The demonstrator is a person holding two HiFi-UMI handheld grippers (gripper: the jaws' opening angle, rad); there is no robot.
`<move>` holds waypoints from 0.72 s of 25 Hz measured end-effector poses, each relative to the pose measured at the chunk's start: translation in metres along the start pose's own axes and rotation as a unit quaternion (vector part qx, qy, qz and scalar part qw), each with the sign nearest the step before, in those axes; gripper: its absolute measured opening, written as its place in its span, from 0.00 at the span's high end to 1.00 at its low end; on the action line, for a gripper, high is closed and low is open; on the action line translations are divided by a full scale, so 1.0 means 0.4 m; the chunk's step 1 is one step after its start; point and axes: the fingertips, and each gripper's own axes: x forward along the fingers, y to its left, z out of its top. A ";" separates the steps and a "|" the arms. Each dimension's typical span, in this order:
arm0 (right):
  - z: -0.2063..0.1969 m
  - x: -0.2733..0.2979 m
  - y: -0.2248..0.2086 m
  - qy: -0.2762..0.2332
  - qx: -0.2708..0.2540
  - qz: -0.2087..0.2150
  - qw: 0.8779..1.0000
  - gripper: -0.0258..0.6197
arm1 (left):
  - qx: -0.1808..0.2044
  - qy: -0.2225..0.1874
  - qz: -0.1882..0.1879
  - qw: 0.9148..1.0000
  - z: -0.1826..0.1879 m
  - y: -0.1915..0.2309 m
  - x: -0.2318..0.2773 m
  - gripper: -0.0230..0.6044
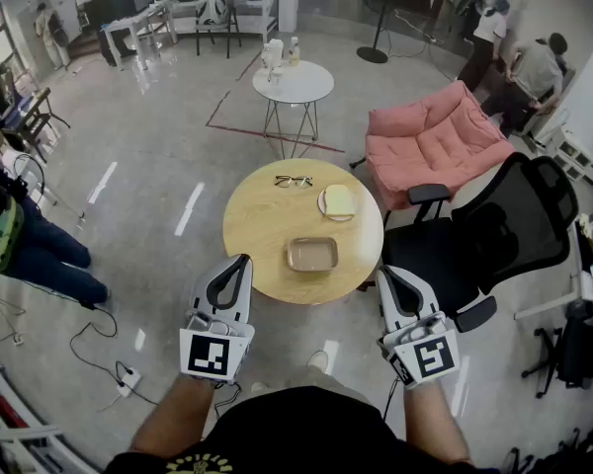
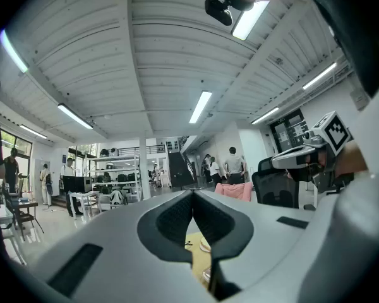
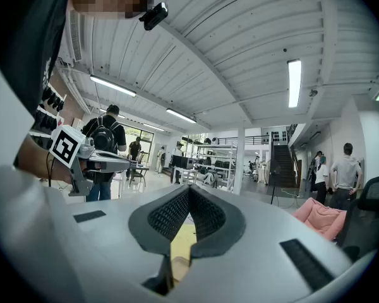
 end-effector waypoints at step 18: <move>-0.059 0.055 -0.177 0.000 0.041 0.066 0.997 0.94 | 0.004 0.026 0.062 0.998 -0.013 -0.028 0.145 0.94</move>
